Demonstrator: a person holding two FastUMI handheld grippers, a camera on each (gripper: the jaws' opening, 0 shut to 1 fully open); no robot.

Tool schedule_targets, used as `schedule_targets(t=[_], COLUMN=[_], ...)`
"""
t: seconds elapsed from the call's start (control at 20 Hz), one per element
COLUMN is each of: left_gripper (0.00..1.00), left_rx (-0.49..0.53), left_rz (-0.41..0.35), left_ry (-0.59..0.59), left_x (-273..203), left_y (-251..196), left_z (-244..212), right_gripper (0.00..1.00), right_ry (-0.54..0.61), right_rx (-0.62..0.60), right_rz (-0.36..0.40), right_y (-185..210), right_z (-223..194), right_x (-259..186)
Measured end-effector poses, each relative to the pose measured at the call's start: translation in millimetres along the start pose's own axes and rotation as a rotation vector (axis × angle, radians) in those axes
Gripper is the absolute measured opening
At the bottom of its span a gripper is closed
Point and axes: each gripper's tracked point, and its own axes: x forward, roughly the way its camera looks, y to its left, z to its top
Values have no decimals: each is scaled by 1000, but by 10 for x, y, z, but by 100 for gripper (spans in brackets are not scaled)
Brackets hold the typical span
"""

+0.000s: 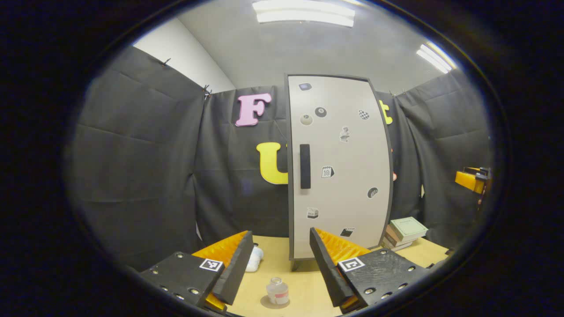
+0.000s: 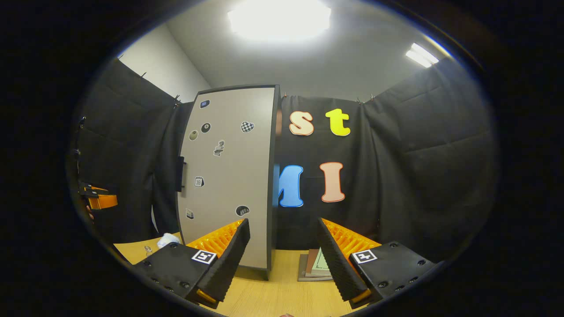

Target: Open the cabinet door with the right hand, grasp the bottle in the cabinet with the left hand and place it on the coaster, then close the cabinet door with the right hand.

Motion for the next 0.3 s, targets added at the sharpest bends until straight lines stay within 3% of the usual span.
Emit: schedule_targets(t=[0.05, 0.3], left_gripper=[77, 77], left_rx=[6, 14], left_rz=[10, 26], left_ry=[-6, -28], left_x=[24, -62], left_y=[39, 85], left_z=[17, 97], right_gripper=[92, 96], right_ry=[-3, -11], right_rx=[0, 18], right_rz=[0, -1], right_y=[-8, -57], right_z=[24, 78], right_x=[-7, -31])
